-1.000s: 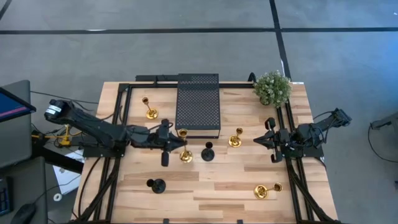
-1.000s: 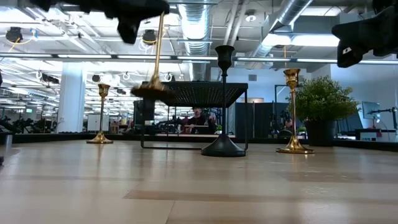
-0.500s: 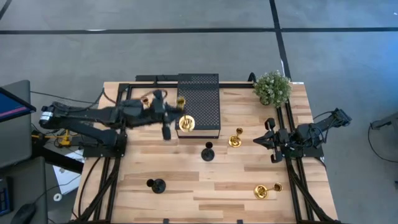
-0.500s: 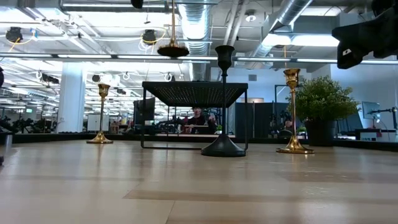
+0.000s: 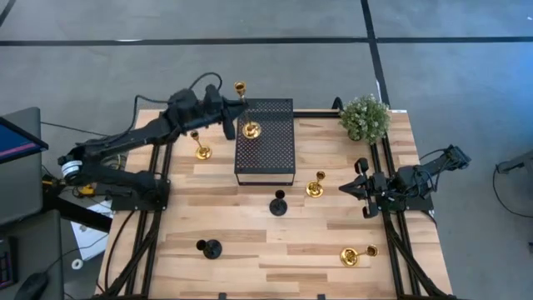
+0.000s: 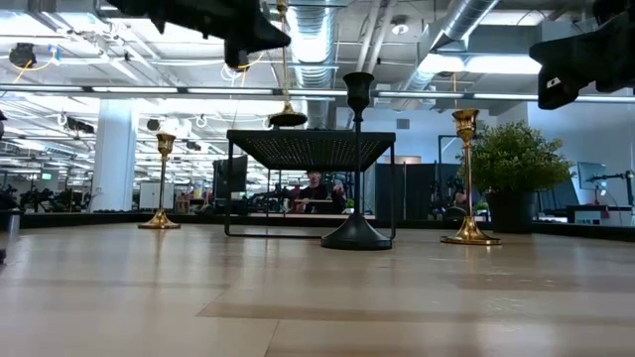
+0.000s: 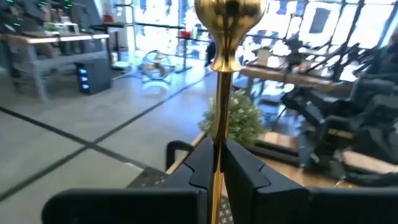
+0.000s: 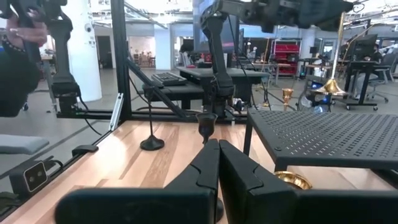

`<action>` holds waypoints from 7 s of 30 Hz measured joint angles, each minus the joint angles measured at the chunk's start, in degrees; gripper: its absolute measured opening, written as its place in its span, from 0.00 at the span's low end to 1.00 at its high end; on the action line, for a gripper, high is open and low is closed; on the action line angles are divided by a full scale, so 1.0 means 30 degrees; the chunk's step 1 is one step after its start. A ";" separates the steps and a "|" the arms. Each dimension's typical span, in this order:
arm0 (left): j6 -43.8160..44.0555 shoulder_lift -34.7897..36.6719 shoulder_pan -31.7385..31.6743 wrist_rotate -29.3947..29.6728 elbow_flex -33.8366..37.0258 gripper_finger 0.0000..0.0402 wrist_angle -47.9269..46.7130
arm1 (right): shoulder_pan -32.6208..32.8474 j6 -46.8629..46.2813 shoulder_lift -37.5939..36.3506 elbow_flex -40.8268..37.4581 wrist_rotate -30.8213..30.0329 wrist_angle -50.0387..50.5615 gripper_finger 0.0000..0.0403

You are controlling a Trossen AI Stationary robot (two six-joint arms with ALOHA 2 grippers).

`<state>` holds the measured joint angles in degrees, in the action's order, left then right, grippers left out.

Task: Pick & Place candle stick holders
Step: Put the top large gold candle holder on the shelf, then put the large gold candle holder on the shelf

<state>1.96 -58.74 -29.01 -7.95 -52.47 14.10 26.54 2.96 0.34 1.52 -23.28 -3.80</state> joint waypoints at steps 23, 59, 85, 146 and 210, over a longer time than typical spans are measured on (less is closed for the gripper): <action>-0.0526 -0.5879 -0.2805 -0.1510 -0.3880 0.06 0.1442 | -0.0003 0.0000 0.0000 0.0000 -0.0354 -0.0018 0.00; -0.0420 -0.6572 -0.3234 0.0213 -0.4059 0.05 0.0796 | 0.0003 0.0000 0.0000 0.0000 -0.0354 0.0004 0.00; -0.0230 -0.7825 -0.3157 0.0047 -0.4124 0.06 0.2069 | 0.0001 0.0000 0.0000 0.0000 -0.0352 0.0004 0.00; -0.2610 0.4739 -0.3163 -0.2599 0.1082 0.02 -0.8451 | 0.0003 0.0000 0.0007 0.0000 -0.0289 0.0113 0.00; -0.5365 0.5326 -0.2299 -1.3384 0.4422 0.02 -0.7498 | 0.0025 0.0006 0.0007 0.0345 0.4050 0.0883 0.00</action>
<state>-14.13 -42.76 -35.91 -48.10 -39.20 -8.39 26.61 2.98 0.36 2.56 -11.12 -1.15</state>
